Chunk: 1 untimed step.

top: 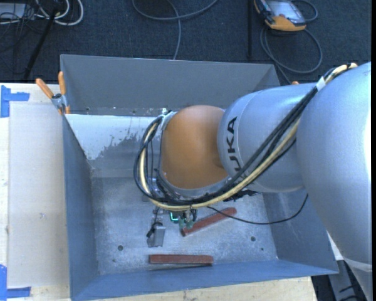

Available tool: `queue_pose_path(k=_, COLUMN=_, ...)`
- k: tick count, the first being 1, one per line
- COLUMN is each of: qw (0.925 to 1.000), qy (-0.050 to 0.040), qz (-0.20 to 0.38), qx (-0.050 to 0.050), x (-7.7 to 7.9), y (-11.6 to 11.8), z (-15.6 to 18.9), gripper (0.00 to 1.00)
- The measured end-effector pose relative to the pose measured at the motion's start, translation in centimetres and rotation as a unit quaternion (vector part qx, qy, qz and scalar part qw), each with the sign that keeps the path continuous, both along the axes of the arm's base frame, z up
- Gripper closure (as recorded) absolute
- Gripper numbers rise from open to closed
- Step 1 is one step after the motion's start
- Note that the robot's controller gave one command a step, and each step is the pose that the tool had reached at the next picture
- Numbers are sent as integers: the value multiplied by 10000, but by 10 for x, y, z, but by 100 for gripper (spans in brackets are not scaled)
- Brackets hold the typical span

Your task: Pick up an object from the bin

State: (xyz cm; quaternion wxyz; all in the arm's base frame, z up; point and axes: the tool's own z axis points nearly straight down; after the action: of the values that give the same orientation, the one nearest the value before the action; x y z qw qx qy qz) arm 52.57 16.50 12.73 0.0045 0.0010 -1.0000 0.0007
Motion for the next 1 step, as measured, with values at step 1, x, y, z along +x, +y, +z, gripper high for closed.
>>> queue_pose_path(k=1, qw=10000, qy=-31, qz=-19, qx=6, x=2, y=-1, z=3, gripper=0)
